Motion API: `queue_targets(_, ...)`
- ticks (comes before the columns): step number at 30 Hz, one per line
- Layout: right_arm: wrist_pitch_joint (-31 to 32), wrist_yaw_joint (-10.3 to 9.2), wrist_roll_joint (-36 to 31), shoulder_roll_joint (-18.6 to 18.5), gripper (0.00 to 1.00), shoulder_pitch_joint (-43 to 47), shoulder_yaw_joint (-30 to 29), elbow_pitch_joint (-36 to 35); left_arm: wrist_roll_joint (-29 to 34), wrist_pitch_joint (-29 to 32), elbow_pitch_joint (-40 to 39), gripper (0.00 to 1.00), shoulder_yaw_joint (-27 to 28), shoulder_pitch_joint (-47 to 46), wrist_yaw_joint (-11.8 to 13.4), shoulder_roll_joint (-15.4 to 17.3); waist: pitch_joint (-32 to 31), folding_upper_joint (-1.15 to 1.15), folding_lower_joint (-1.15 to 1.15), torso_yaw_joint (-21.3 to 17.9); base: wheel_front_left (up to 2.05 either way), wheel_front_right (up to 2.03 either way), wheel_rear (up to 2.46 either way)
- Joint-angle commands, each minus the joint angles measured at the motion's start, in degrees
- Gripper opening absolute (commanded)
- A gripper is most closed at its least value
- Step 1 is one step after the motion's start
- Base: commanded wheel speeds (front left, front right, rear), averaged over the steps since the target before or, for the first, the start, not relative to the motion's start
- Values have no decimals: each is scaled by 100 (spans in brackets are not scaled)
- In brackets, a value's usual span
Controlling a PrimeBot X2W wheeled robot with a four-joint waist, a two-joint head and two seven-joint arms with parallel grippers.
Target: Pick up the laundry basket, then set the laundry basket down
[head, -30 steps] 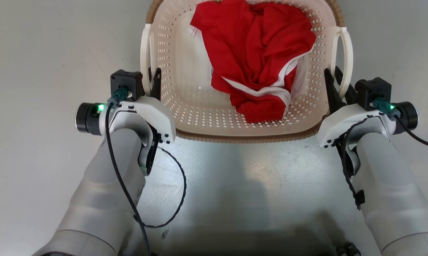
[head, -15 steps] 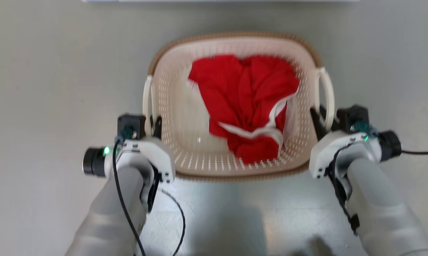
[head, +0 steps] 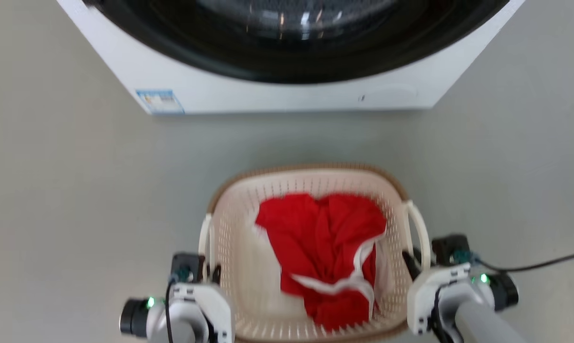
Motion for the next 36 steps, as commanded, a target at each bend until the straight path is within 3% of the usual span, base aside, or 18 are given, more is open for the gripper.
queue_targets(1, 39, 96, 32, 160, 0, 265, 294, -74, -37, -84, -67, 0, -93, 202, -66, -10, -706, 0, 0, -114, 0, 0, 0)
queue_targets(16, 445, 96, 527, 160, 0, 1548, 711, -349, -730, 4, -51, 0, -1181, 1268, 12, -10, -2404, 0, 0, -52, 0, 0, 0)
queue_targets(36, 813, 96, 415, 160, 0, 2187, 568, -1046, -1308, 25, -156, 0, -2003, 1417, 259, -10, -2574, 0, 0, 9, 0, 0, 0)
